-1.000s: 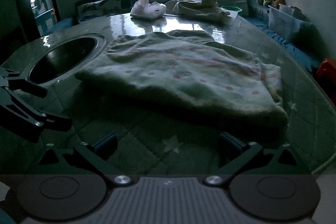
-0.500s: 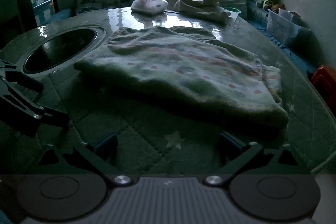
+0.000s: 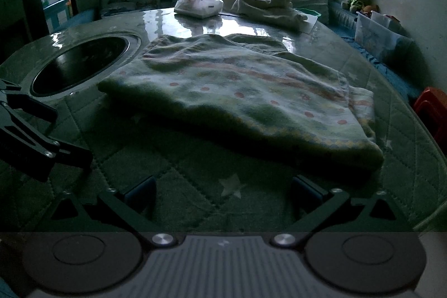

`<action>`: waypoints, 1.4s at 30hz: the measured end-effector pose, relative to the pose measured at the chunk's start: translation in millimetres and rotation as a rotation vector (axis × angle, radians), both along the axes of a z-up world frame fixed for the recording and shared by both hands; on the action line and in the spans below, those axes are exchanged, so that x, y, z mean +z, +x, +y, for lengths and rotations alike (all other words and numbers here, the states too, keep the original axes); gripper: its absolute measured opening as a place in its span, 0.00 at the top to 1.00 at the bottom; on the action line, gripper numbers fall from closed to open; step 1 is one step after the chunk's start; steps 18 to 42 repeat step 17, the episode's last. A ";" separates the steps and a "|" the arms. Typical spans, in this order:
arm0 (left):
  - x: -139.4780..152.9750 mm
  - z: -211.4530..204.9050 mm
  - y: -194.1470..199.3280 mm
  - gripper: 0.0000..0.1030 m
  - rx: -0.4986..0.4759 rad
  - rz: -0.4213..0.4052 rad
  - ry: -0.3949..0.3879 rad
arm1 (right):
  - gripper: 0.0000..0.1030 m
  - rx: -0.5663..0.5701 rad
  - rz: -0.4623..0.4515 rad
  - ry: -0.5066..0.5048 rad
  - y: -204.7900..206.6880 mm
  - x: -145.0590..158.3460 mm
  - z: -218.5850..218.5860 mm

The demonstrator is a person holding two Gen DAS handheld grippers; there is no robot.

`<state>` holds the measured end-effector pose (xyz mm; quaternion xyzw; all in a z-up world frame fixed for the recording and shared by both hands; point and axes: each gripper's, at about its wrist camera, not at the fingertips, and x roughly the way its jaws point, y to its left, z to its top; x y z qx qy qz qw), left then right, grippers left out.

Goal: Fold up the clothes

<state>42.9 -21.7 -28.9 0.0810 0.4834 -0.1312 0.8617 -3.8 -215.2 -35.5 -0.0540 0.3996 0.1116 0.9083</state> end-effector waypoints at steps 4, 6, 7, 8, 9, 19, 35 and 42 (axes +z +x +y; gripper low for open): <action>0.3 -0.1 -0.3 0.00 0.000 -0.002 0.000 | 0.00 0.000 -0.001 0.000 -0.1 0.0 -0.2; 0.1 0.1 -0.4 0.00 0.000 -0.003 -0.001 | 0.00 0.000 -0.004 0.000 -0.3 -0.6 -0.1; 0.1 0.3 -0.5 0.00 0.000 -0.004 -0.001 | 0.00 0.000 -0.005 0.000 -0.6 -0.6 0.0; 0.1 0.5 -0.6 0.00 0.000 -0.005 -0.001 | 0.00 0.000 -0.007 0.000 -0.7 -0.9 0.0; 0.1 0.7 -0.8 0.00 0.000 -0.006 -0.002 | 0.00 0.000 -0.008 0.001 -0.9 -1.1 0.0; 0.1 0.5 -1.0 0.00 -0.001 -0.008 -0.001 | 0.00 0.000 -0.018 0.003 -1.8 -1.2 0.1; 0.1 0.5 -1.0 0.00 -0.001 -0.008 -0.001 | 0.00 0.000 -0.018 0.003 -1.8 -1.2 0.1; 0.1 0.5 -1.0 0.00 -0.001 -0.008 -0.001 | 0.00 0.000 -0.018 0.003 -1.8 -1.2 0.1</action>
